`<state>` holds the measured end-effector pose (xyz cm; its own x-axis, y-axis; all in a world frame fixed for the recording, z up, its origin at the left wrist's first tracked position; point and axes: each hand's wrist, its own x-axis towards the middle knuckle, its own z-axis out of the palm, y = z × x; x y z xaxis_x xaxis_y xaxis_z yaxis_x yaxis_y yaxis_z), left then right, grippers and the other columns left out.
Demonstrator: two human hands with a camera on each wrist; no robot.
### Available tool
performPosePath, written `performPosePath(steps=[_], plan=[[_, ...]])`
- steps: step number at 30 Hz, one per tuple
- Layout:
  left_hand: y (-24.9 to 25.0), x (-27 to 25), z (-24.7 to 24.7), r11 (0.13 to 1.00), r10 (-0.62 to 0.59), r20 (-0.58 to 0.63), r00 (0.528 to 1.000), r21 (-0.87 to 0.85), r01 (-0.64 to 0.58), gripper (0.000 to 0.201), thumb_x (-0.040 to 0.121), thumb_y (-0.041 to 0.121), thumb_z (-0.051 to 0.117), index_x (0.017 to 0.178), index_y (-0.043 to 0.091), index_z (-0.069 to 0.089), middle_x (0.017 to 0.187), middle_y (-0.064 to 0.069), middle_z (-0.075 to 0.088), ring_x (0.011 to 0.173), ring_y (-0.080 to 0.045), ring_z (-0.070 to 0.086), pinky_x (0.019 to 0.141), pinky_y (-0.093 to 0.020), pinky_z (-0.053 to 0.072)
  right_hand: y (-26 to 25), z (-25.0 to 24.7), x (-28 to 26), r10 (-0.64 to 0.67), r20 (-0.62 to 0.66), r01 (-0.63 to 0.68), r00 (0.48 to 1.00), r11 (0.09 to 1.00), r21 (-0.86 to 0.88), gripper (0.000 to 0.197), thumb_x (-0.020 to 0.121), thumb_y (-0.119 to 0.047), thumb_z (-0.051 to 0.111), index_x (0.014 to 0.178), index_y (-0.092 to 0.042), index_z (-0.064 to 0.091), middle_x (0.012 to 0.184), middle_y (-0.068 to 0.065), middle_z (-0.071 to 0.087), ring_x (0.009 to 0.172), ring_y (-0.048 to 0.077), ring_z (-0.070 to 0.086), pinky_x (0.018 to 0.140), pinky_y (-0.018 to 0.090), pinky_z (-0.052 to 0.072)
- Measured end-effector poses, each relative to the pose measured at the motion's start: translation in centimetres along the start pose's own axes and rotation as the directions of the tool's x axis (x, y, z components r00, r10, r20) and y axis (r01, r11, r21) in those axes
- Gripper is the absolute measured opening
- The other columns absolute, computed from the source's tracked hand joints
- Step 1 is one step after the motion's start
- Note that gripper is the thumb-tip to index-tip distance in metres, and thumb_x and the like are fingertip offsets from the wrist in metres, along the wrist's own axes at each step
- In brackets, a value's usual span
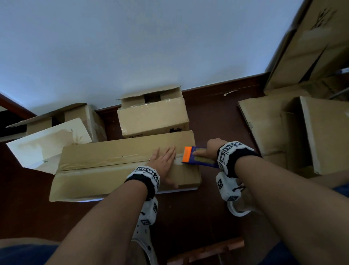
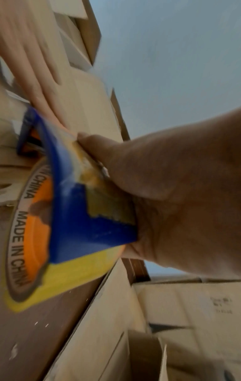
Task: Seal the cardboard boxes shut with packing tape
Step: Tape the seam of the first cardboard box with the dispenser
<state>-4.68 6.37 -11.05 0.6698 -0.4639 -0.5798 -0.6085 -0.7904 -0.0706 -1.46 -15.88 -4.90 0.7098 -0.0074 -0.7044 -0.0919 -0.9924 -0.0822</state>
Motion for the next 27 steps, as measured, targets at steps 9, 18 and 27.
performPosePath(steps=[9,18,27], plan=[[-0.3,0.0,0.4,0.997,0.003,0.009,1.0,-0.071,-0.002,0.136,0.064,0.087,0.053,0.151,0.01,-0.018,0.157,-0.002,-0.029,0.147,-0.02,-0.02,0.118,-0.055,-0.004,1.7,1.2,0.9,-0.093,0.159,0.079,0.983,0.992,0.095,0.086,0.08,-0.076,0.045,0.144,-0.018,0.037,0.141,0.008,0.047,0.123,0.028,0.049,0.097,0.035,0.04],[-0.2,0.1,0.0,0.999,0.002,0.012,1.0,-0.045,-0.001,0.136,0.064,0.088,0.051,0.151,0.009,-0.017,0.159,-0.004,-0.025,0.147,-0.021,-0.018,0.118,-0.055,0.0,1.0,2.1,1.4,-0.127,0.119,0.114,0.985,0.987,0.112,0.079,0.074,-0.082,0.046,0.117,-0.017,0.061,0.113,0.008,0.063,0.098,0.025,0.059,0.084,0.033,0.047],[-1.5,-1.6,1.2,0.998,-0.006,0.002,1.0,-0.065,0.006,0.134,0.064,0.088,0.051,0.152,0.011,-0.015,0.16,-0.002,-0.022,0.148,-0.019,-0.016,0.119,-0.054,-0.003,-0.1,2.0,1.3,-0.191,0.239,0.136,0.952,0.964,0.228,0.062,0.074,-0.072,0.061,0.117,-0.026,0.06,0.13,0.003,0.053,0.115,0.022,0.054,0.094,0.033,0.041]])
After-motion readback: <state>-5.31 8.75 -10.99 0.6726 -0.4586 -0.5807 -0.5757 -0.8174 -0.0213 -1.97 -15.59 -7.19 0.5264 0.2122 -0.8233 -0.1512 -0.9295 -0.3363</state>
